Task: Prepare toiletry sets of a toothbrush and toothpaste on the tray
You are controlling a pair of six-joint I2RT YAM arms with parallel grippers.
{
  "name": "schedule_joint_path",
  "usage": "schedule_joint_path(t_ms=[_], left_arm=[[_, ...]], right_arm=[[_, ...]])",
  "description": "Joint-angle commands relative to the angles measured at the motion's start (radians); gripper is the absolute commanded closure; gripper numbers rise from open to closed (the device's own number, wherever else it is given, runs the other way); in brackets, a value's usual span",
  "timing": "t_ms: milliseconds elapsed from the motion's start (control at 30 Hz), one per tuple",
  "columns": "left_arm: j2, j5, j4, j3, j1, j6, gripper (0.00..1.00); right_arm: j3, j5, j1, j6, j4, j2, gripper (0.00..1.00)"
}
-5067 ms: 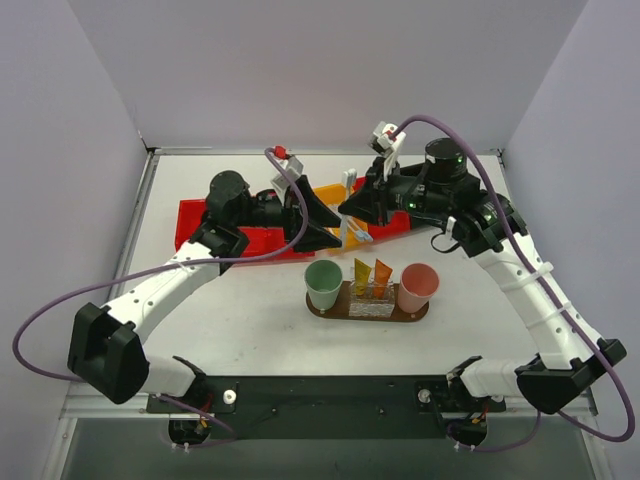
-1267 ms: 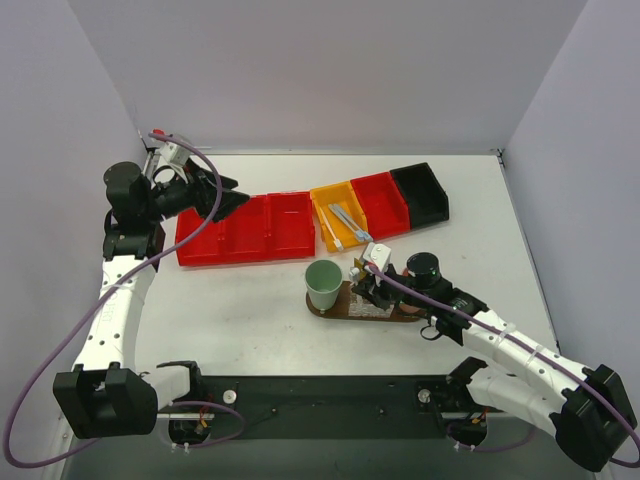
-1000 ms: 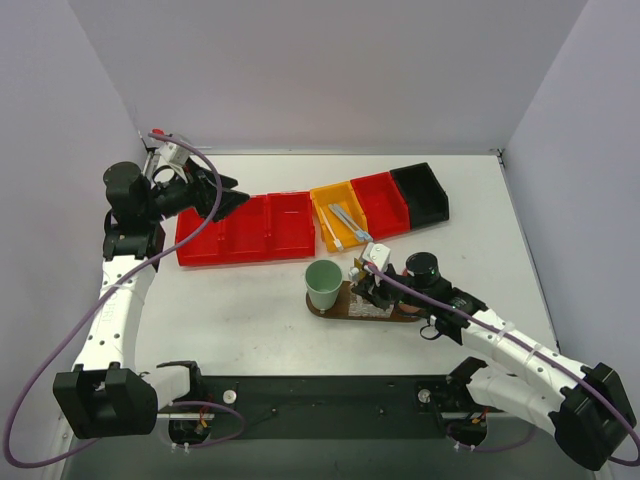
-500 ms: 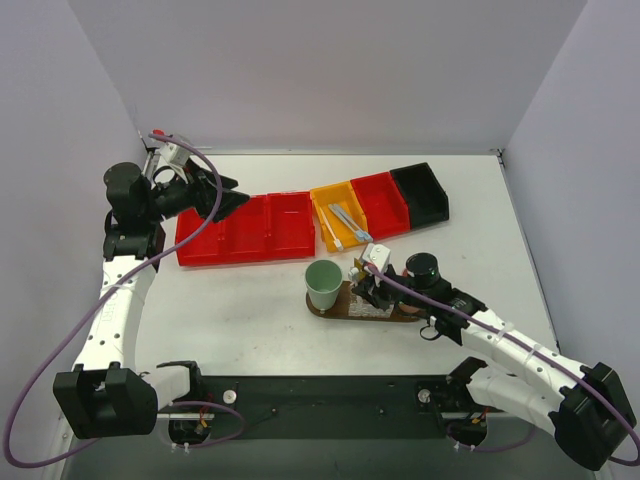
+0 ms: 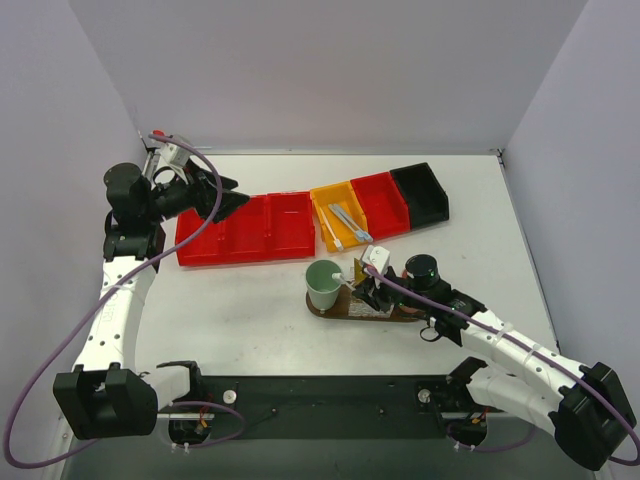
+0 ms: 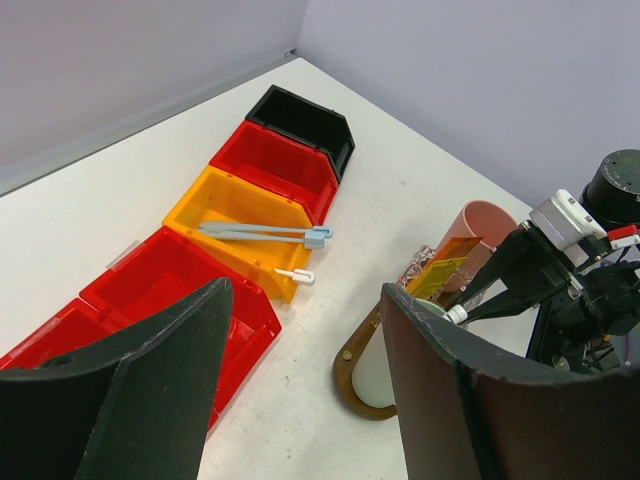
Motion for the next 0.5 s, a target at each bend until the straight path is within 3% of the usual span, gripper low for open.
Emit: schedule_joint_path(t_ms=[0,467], left_arm=[[-0.024,0.015,0.038,0.005,0.004,0.009,0.29],[-0.024,0.015,0.03,0.008,0.005,0.013,0.29]], right_arm=[[-0.009,-0.042,-0.007,-0.016,0.045,-0.017,0.85],[0.012,-0.035,-0.007,-0.008,0.056,-0.006,0.81]])
